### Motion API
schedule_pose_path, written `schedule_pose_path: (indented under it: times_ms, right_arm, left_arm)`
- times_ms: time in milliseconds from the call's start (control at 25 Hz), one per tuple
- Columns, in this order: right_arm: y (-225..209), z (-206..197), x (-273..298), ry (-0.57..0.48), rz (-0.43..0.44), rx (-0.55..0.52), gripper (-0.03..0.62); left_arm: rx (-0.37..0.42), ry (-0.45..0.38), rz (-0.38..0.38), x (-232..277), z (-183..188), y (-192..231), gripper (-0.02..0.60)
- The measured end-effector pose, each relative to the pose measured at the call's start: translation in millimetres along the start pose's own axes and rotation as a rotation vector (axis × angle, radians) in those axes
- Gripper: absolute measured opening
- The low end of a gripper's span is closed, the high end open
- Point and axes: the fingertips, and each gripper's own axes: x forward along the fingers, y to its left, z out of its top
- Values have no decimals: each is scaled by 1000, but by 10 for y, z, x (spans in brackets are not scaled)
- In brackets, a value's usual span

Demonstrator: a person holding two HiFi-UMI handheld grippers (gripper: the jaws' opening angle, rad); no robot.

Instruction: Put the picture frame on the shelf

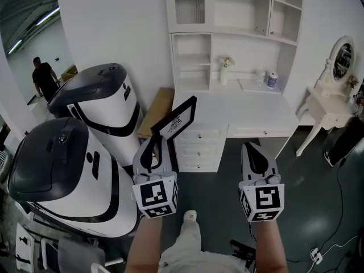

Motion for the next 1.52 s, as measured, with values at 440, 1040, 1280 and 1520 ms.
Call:
schedule_pose_path:
  times_ms: [440,1040,1280,1520]
  right_arm:
    - [-269,-207,1070,35,-35,-21,9]
    - [-410,-429,2668,75,-72,-38,9]
    - [-615,-413,3087,69,-101,-52,9]
    - [-801,-447,3402,58,-95,-45,9]
  left_arm:
    - [-38,-18,-12,1193,-273,214,80]
    - [-96,-8,-16,2741,-738,804,80]
    - [-83,-10,-15,3129,-817,862,80]
    - [-54,-8,-22,3473,-867,775,80]
